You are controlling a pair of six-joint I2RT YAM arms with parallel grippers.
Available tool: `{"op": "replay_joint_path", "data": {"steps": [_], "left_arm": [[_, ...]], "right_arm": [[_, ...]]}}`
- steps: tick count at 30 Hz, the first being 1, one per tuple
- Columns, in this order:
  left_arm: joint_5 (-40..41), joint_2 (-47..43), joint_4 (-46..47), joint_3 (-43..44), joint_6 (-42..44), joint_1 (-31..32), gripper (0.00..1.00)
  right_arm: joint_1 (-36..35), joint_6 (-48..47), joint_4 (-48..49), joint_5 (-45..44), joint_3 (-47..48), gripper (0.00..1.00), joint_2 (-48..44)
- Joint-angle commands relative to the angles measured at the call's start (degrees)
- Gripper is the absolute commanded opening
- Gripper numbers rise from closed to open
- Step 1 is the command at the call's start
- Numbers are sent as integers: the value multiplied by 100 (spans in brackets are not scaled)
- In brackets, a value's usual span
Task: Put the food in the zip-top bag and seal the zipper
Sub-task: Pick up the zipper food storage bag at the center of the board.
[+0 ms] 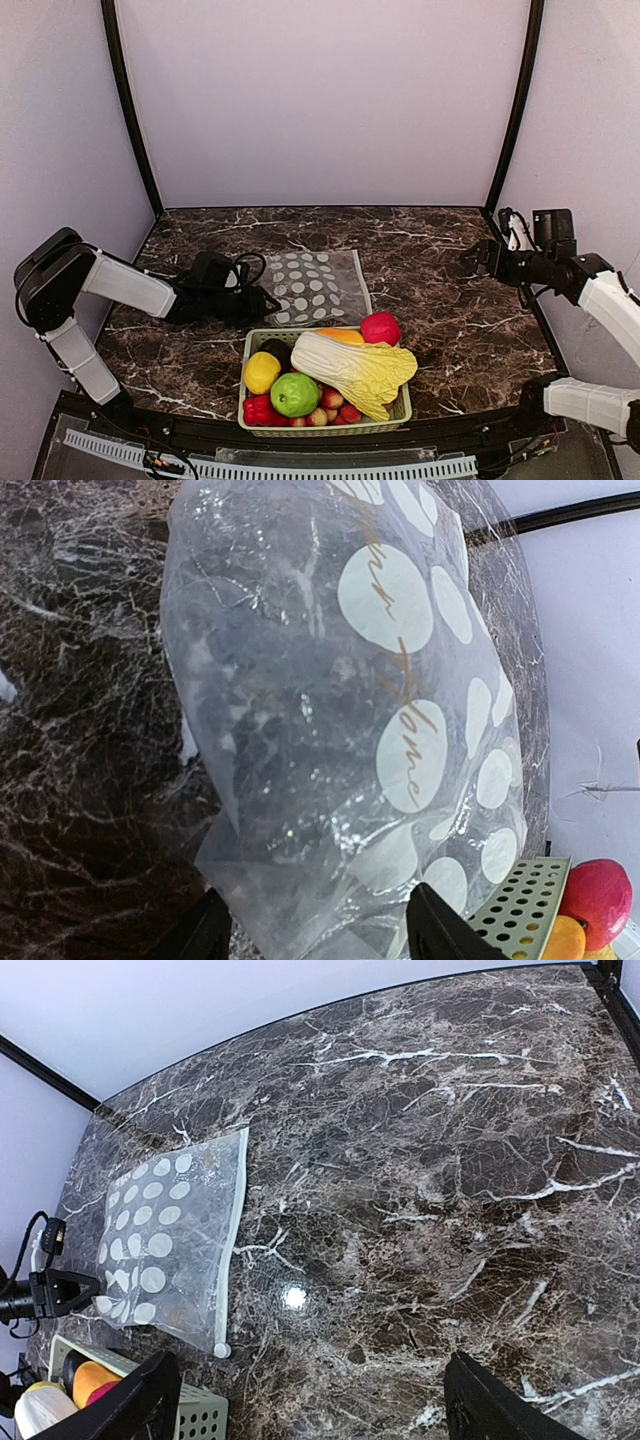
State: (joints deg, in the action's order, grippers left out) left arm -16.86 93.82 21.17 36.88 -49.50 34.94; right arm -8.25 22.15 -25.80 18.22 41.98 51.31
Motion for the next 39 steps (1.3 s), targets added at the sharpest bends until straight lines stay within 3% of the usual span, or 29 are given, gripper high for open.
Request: {"op": "replay_joint_path", "data": {"steps": [1, 7, 11, 15, 18, 23, 30, 39], "left_arm": [[-15, 165, -37, 274, 48, 30, 60], [127, 483, -295, 423, 205, 29, 53], [6, 669, -13, 456, 99, 58, 39], [92, 658, -212, 590, 117, 106, 13], [107, 495, -246, 544, 144, 124, 2], [384, -100, -413, 564, 524, 136, 1], [430, -1074, -795, 1223, 828, 136, 1], [-103, -2093, -596, 941, 52, 136, 1]], "right_arm": [[-49, -88, 40, 42, -40, 89, 46], [-45, -11, 197, 163, 4, 89, 175], [-43, 43, 323, 397, 89, 89, 263], [-62, -4, 255, 613, 115, 89, 199], [-95, 10, 222, 795, 34, 89, 78], [-385, 218, 479, 956, -89, 89, 113], [-1093, 526, 855, 938, 45, 90, 437], [-1745, 1160, 1376, 1274, 176, 93, 321]]}}
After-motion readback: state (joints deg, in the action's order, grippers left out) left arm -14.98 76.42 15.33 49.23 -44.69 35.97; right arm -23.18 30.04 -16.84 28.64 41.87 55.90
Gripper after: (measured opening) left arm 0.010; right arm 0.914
